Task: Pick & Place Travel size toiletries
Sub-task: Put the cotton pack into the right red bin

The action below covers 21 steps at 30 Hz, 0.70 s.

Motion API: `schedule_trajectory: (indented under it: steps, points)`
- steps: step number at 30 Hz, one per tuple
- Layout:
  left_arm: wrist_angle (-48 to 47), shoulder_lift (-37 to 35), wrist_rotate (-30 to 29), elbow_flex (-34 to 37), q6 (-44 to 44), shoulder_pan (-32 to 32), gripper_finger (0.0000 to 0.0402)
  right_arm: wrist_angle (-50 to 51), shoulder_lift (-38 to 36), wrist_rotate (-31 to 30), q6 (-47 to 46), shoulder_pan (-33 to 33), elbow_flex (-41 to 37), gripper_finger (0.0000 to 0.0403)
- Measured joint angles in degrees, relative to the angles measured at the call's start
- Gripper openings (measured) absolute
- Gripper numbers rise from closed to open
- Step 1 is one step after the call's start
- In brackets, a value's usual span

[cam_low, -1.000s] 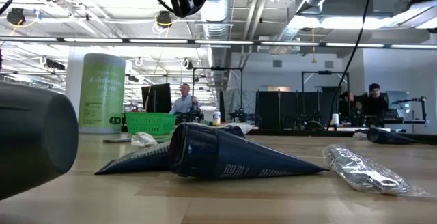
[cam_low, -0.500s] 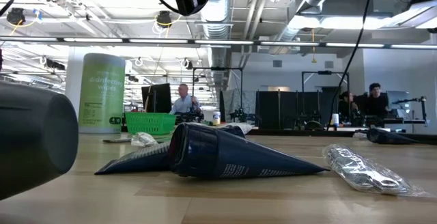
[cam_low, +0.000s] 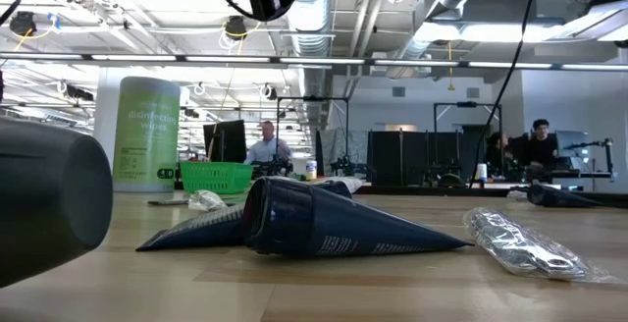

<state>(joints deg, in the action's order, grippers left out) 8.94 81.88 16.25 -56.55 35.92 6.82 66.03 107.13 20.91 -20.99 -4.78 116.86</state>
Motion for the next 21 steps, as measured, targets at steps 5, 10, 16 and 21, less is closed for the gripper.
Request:
schedule_trajectory:
  steps: [5, 10, 16, 21]
  points:
    - [-1.0, -5.5, -3.2, 0.0, 0.7, -1.6, 0.0188, -0.5, 0.0, -0.7, 0.2, 0.5, 0.0, 0.0001]
    - [-1.5, -12.0, -7.2, 0.0, 0.5, -2.4, 0.0239, -3.7, 0.0, -1.3, 1.1, 1.4, 0.0, 0.0001]
    - [-2.6, -17.8, -11.4, 0.0, -0.1, -2.2, 0.0248, -9.9, -1.2, -1.7, 1.5, 3.4, 0.1, 0.0]
    - [-5.9, -20.0, -12.4, 0.0, -0.7, -1.0, 0.0235, -11.2, -3.5, -5.6, 1.5, 5.1, 0.1, 0.0]
